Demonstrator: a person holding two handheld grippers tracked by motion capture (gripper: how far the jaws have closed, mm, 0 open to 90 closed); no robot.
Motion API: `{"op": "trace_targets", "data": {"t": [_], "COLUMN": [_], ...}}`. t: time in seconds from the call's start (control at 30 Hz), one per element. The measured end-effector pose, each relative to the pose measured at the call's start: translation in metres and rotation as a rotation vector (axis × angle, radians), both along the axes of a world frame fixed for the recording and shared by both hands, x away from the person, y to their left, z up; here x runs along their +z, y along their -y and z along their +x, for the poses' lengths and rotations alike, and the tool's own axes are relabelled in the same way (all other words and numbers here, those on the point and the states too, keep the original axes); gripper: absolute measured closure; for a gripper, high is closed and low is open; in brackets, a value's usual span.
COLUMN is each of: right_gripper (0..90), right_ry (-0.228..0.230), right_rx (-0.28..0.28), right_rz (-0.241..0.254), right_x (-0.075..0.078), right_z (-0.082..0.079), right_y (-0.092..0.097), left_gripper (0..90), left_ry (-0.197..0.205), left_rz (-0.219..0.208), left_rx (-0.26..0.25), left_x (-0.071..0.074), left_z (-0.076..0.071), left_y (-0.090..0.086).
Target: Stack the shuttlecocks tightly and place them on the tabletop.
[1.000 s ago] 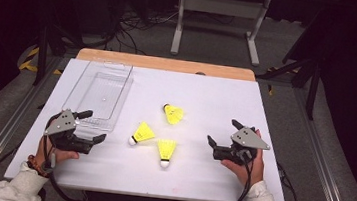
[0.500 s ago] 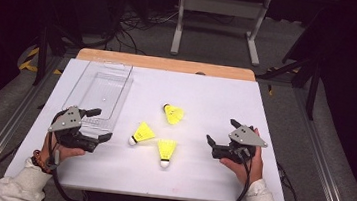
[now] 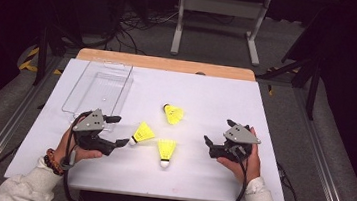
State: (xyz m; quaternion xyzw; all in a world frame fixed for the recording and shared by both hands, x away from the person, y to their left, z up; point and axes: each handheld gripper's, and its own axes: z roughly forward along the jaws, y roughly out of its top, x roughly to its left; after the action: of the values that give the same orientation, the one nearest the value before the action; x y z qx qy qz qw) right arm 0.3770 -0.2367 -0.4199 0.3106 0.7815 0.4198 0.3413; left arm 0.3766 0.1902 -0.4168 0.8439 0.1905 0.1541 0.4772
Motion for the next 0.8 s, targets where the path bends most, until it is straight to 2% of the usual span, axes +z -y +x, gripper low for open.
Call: {"op": "trace_targets", "data": {"t": [0.03,0.13,0.33,0.37,0.5,0.53,0.57,0.6,0.7,0.8], "right_gripper": [7.3,7.3,7.3,7.3,7.3,7.3,7.3,7.3,7.3,7.3], "right_ry": [0.001,-0.003,-0.001,-0.002,-0.004,-0.004,-0.004,-0.006,-0.005,-0.006], "right_rx": [-0.001,0.002,0.004,0.004,0.003,0.001,0.001,-0.001,-0.005,-0.013], "right_rz": [-0.002,-0.007,-0.010,-0.008,-0.017,-0.019,-0.019,-0.021,-0.036,-0.037], "right_x": [0.000,-0.001,0.000,0.000,0.000,-0.001,-0.001,-0.001,-0.001,-0.001], "right_z": [0.001,0.001,0.001,0.001,0.000,-0.001,-0.001,-0.002,-0.004,-0.006], "right_y": [0.000,-0.001,-0.001,-0.001,0.000,0.001,0.001,0.001,0.003,0.004], "left_gripper": [21.4,23.3,20.0,19.7,19.3,20.1,22.3,22.3,24.0,26.4], "left_ry": [-0.013,-0.034,-0.089,-0.089,-0.095,-0.101,-0.101,-0.103,-0.135,-0.145], "left_rz": [0.000,0.049,0.106,0.106,0.169,0.199,0.199,0.226,0.268,0.290], "left_rx": [-0.011,-0.032,-0.027,-0.027,-0.016,-0.015,-0.015,-0.014,-0.011,-0.012], "left_x": [-0.001,-0.004,-0.005,-0.005,-0.005,-0.007,-0.007,-0.009,-0.013,-0.014], "left_z": [0.001,0.003,0.017,0.017,0.026,0.028,0.028,0.030,0.034,0.038], "left_y": [0.003,0.012,0.030,0.030,0.043,0.047,0.047,0.050,0.055,0.062]}}
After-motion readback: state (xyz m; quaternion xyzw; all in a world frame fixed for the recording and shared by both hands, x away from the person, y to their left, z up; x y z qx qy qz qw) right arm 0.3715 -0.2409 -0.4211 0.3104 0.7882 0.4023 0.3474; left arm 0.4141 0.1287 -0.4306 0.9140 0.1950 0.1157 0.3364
